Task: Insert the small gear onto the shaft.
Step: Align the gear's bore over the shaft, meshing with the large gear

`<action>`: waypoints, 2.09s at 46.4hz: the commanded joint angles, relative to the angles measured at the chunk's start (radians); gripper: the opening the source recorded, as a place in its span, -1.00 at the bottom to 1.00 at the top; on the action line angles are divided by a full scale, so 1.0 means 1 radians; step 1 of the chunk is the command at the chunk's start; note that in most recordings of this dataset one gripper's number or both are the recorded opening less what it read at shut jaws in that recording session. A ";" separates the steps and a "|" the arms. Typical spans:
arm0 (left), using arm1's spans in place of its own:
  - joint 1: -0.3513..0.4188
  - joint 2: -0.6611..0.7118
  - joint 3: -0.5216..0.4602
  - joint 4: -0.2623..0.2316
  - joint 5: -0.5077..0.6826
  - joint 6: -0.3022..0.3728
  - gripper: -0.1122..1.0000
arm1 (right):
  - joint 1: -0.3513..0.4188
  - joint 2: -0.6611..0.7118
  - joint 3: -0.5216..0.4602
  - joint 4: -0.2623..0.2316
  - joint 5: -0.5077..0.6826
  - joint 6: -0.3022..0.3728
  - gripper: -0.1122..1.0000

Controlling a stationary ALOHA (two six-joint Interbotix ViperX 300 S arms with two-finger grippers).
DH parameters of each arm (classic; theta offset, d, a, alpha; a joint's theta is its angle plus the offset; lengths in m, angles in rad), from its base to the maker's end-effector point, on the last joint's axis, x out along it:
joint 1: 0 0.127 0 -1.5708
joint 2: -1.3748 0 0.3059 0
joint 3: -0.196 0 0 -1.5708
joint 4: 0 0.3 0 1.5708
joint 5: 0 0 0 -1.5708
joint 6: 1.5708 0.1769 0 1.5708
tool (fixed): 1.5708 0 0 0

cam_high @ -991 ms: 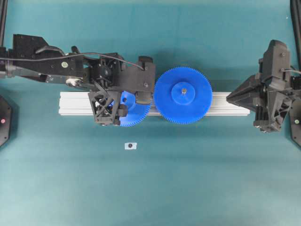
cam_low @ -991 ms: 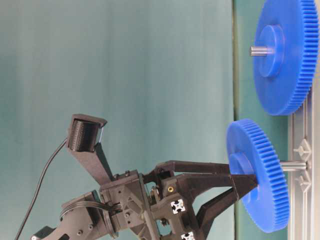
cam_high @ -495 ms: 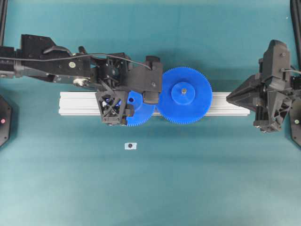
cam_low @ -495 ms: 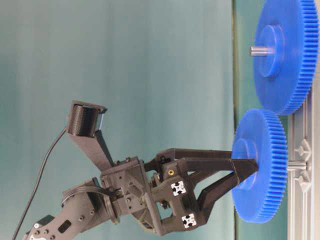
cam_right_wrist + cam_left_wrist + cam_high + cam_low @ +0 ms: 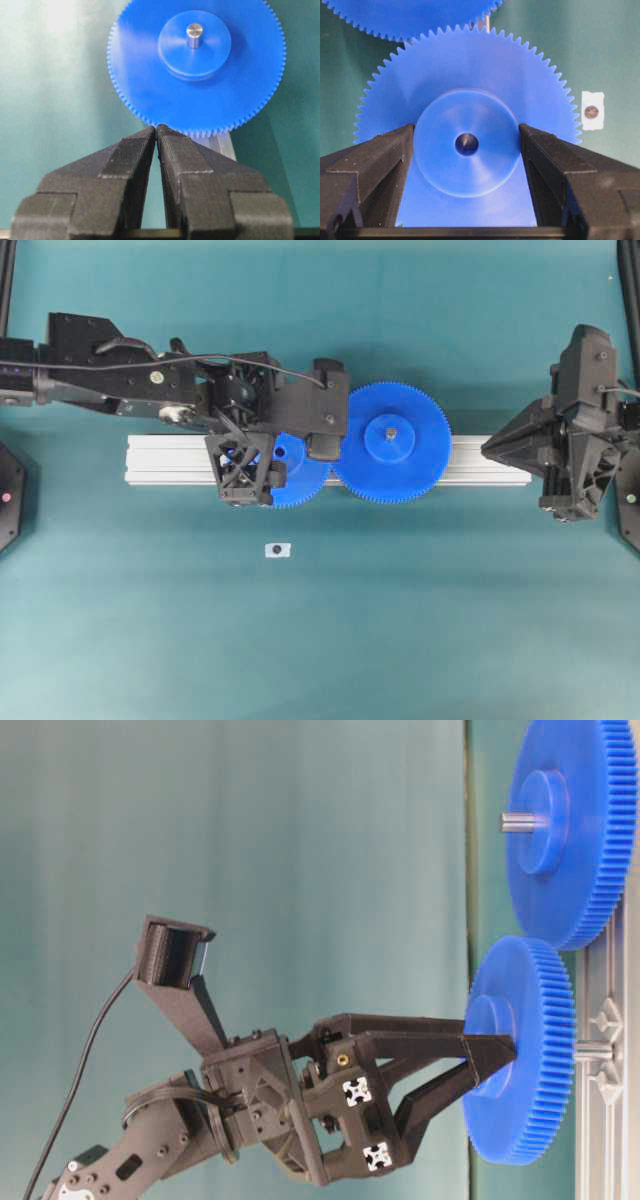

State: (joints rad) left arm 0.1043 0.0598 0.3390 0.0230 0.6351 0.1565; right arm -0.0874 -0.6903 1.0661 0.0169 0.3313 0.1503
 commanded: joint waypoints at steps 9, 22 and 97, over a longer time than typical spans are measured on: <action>0.003 0.008 -0.046 0.005 -0.008 0.002 0.47 | -0.002 -0.003 -0.008 0.000 -0.008 0.008 -0.41; 0.003 -0.005 -0.043 0.005 0.026 0.000 0.47 | 0.000 -0.003 -0.008 0.000 -0.008 0.008 -0.41; 0.003 -0.061 -0.061 0.005 0.120 -0.021 0.68 | -0.002 -0.003 -0.008 0.002 -0.017 0.009 -0.41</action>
State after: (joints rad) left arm 0.1043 0.0399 0.3083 0.0230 0.7593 0.1365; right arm -0.0874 -0.6903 1.0661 0.0169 0.3221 0.1503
